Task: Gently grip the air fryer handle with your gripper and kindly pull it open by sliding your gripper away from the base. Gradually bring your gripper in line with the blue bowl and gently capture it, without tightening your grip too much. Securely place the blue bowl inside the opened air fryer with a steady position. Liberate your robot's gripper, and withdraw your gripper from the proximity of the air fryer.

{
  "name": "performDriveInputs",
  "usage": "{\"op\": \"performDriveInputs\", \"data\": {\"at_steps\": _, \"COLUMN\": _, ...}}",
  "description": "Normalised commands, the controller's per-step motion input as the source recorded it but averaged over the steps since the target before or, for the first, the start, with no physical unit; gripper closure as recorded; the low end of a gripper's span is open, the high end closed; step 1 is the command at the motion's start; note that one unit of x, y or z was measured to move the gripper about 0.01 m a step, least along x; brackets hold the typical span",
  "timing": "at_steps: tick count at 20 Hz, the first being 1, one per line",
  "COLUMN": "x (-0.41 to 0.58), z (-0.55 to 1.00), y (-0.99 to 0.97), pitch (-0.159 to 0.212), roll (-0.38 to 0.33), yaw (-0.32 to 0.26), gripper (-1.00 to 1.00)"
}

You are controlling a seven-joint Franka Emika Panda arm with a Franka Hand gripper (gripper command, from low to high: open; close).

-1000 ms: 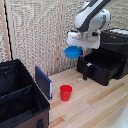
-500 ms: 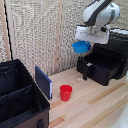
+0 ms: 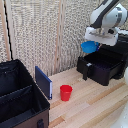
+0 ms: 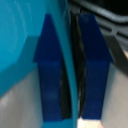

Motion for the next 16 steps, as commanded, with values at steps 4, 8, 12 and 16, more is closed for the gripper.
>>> {"op": "performDriveInputs", "data": {"at_steps": 4, "x": 0.076, "z": -0.30, "y": -0.55, "pitch": -0.002, "roll": 0.025, "yaw": -0.211, "gripper": 1.00}}
{"op": "performDriveInputs", "data": {"at_steps": 8, "x": 0.189, "z": -0.43, "y": -0.26, "pitch": -0.004, "roll": 0.000, "yaw": -0.182, "gripper": 1.00}}
{"op": "performDriveInputs", "data": {"at_steps": 12, "x": 0.163, "z": -0.26, "y": -0.20, "pitch": -0.001, "roll": 0.007, "yaw": -0.129, "gripper": 1.00}}
{"op": "performDriveInputs", "data": {"at_steps": 16, "x": 0.079, "z": -0.24, "y": -0.10, "pitch": 0.004, "roll": -0.002, "yaw": -0.089, "gripper": 1.00}}
